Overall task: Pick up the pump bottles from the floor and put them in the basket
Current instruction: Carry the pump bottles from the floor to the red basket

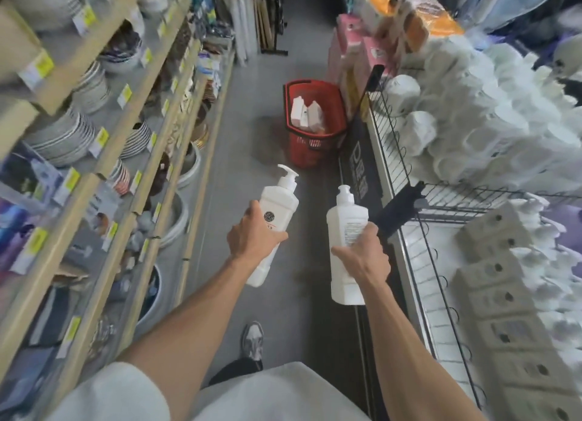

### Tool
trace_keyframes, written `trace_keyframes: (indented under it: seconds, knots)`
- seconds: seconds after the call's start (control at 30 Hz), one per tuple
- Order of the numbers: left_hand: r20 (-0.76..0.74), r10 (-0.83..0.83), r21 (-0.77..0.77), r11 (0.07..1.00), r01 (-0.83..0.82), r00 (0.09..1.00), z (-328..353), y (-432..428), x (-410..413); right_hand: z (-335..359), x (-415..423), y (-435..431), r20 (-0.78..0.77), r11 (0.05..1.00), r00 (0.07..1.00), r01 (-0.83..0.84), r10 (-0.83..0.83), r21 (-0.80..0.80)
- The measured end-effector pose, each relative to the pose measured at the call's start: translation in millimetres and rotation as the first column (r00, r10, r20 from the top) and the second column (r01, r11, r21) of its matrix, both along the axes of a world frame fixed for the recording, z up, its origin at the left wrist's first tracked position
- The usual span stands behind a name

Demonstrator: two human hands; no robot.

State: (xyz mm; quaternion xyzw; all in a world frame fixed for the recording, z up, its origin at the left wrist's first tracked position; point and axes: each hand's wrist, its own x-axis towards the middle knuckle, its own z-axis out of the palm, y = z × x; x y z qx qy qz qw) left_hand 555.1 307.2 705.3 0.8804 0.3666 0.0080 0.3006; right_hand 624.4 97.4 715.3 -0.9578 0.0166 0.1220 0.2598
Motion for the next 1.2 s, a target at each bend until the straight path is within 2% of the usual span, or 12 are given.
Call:
trace_keyframes:
  seconds: [0.23, 0.5, 0.83, 1.2]
  knots:
    - [0.024, -0.007, 0.035, 0.999, 0.007, 1.000, 8.3, 71.7, 61.6, 7.4, 61.4, 67.1, -0.007, 1.000, 1.000, -0.002, 0.002, 0.005]
    - [-0.013, 0.005, 0.039, 0.999, -0.004, 1.000, 2.8, 129.1, 141.5, 3.3, 147.8, 129.3, -0.047, 1.000, 0.999, 0.011, -0.012, -0.014]
    - [-0.055, 0.005, 0.072, 0.997, -0.001, 0.998, -10.8, 192.5, 275.0, -6.3, 284.8, 191.0, -0.066, 1.000, 0.998, -0.008, 0.007, -0.005]
    - [-0.033, 0.009, 0.057, 0.998, -0.007, 0.999, -8.8, 261.3, 406.7, -2.2, 410.3, 259.7, -0.064, 0.999, 0.998, -0.031, 0.031, -0.012]
